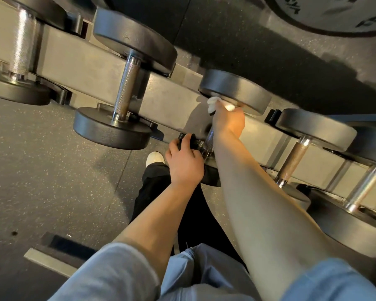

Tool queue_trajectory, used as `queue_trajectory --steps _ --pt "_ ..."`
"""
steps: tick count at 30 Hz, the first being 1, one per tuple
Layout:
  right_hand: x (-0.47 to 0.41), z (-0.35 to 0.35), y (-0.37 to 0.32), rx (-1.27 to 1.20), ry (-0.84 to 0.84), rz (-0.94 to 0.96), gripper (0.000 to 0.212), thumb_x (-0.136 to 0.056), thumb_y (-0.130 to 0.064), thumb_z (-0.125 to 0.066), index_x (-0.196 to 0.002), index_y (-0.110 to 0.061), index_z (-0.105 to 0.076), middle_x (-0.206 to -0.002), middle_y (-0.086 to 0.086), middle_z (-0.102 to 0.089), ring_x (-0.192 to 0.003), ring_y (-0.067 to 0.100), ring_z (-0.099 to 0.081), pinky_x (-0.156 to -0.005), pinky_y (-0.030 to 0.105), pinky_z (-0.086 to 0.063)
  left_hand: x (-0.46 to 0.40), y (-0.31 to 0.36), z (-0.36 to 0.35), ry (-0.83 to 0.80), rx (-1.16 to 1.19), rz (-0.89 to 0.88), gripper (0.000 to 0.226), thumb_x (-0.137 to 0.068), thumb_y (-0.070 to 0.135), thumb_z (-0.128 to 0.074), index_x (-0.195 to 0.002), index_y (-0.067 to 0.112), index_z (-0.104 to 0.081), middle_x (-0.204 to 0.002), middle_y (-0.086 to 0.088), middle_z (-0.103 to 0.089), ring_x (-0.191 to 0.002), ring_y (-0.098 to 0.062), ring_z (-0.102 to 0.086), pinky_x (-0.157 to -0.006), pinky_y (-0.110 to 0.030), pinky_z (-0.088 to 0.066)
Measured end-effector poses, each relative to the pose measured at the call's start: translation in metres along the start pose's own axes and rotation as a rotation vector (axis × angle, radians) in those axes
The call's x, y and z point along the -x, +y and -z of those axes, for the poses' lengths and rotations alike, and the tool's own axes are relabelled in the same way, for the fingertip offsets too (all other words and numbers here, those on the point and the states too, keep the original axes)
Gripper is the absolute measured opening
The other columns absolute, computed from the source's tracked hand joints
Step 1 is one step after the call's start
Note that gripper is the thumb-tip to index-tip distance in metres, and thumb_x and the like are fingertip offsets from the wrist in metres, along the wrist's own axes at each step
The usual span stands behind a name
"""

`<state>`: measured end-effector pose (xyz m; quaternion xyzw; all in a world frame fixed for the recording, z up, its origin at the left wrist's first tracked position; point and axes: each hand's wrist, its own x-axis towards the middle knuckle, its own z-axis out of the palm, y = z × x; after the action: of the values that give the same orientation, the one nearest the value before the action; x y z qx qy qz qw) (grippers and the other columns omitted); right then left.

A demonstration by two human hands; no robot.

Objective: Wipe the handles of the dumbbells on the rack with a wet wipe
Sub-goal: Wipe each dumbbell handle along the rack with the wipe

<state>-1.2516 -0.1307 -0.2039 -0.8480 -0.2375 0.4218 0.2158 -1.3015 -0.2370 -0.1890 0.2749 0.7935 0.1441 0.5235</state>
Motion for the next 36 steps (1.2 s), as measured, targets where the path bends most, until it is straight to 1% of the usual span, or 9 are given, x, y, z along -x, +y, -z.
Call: queue_trajectory --steps 5,9,12,14,17,21,29,33,36 --pt "-0.005 -0.008 -0.010 0.114 0.001 -0.009 0.046 -0.081 -0.036 -0.068 -0.119 -0.015 -0.055 -0.111 0.003 -0.063 -0.096 0.023 -0.059 -0.076 0.026 -0.041 -0.001 0.000 0.002 0.001 -0.009 -0.009 0.049 -0.099 0.016 -0.037 -0.147 0.023 -0.033 -0.147 -0.011 -0.028 -0.133 -0.036 -0.026 -0.111 -0.048 -0.028" --pt "-0.003 -0.004 -0.005 -0.192 -0.066 -0.082 0.047 -0.070 -0.021 -0.075 -0.114 -0.007 -0.061 -0.102 0.009 -0.069 -0.085 0.020 -0.061 -0.078 0.028 -0.051 -0.001 -0.001 0.001 0.000 0.005 -0.006 0.049 -0.099 0.015 -0.037 -0.147 0.024 -0.033 -0.147 -0.011 -0.028 -0.134 -0.035 -0.026 -0.111 -0.046 -0.028" --pt "-0.006 0.006 0.001 -0.400 -0.131 -0.144 0.009 -0.083 -0.011 -0.066 -0.092 -0.011 -0.064 -0.090 0.009 -0.066 -0.088 0.024 -0.062 -0.089 0.037 -0.051 -0.001 0.000 0.001 0.000 0.017 -0.009 0.049 -0.099 0.015 -0.037 -0.147 0.024 -0.033 -0.148 -0.010 -0.028 -0.134 -0.035 -0.027 -0.110 -0.044 -0.028" --pt "-0.007 0.012 0.007 -0.498 -0.206 -0.171 0.002 -0.088 -0.011 -0.061 -0.088 -0.012 -0.062 -0.085 0.009 -0.064 -0.081 0.024 -0.063 -0.078 0.035 -0.054 -0.001 0.000 0.001 0.007 0.015 -0.010 0.049 -0.099 0.015 -0.037 -0.147 0.024 -0.033 -0.148 -0.010 -0.028 -0.134 -0.034 -0.027 -0.110 -0.044 -0.028" --pt "-0.012 0.020 0.012 -0.602 -0.276 -0.207 0.012 -0.095 -0.012 -0.048 -0.093 -0.008 -0.059 -0.082 0.008 -0.062 -0.065 0.017 -0.062 -0.057 0.023 -0.051 0.000 -0.001 0.001 0.007 0.007 -0.010 0.049 -0.099 0.015 -0.037 -0.147 0.023 -0.033 -0.149 -0.010 -0.028 -0.136 -0.033 -0.026 -0.112 -0.043 -0.025" --pt "-0.026 0.027 0.014 -0.724 -0.403 -0.380 0.036 -0.098 -0.016 -0.028 -0.109 -0.001 -0.059 -0.094 0.013 -0.069 -0.085 0.024 -0.064 -0.079 0.032 -0.048 0.000 0.000 0.001 0.011 -0.005 -0.009 0.049 -0.100 0.015 -0.037 -0.147 0.025 -0.033 -0.150 -0.009 -0.027 -0.138 -0.033 -0.023 -0.114 -0.041 -0.021" --pt "-0.039 0.021 -0.007 -0.389 -0.417 -0.508 0.038 -0.102 -0.031 -0.027 -0.099 -0.009 -0.059 -0.076 0.010 -0.067 -0.069 0.023 -0.060 -0.073 0.031 -0.046 0.000 0.003 -0.001 0.039 -0.017 0.013 0.050 -0.099 0.016 -0.037 -0.148 0.026 -0.032 -0.150 -0.008 -0.028 -0.137 -0.032 -0.024 -0.113 -0.038 -0.022" --pt "-0.026 0.024 0.002 -0.304 -0.304 -0.290 0.031 -0.099 -0.015 -0.032 -0.075 -0.016 -0.052 -0.079 0.006 -0.062 -0.067 0.022 -0.051 -0.057 0.027 -0.041 0.001 0.002 -0.001 0.038 -0.014 0.014 0.050 -0.099 0.015 -0.036 -0.148 0.026 -0.032 -0.150 -0.007 -0.028 -0.136 -0.033 -0.025 -0.112 -0.038 -0.023" --pt "-0.016 0.019 0.006 0.017 -0.211 0.022 0.029 -0.103 -0.022 -0.031 -0.107 -0.008 -0.056 -0.097 0.007 -0.056 -0.085 0.020 -0.053 -0.071 0.026 -0.041 0.001 0.001 -0.001 0.035 -0.009 0.012 0.051 -0.099 0.015 -0.036 -0.149 0.025 -0.031 -0.150 -0.008 -0.027 -0.136 -0.033 -0.024 -0.112 -0.038 -0.021"
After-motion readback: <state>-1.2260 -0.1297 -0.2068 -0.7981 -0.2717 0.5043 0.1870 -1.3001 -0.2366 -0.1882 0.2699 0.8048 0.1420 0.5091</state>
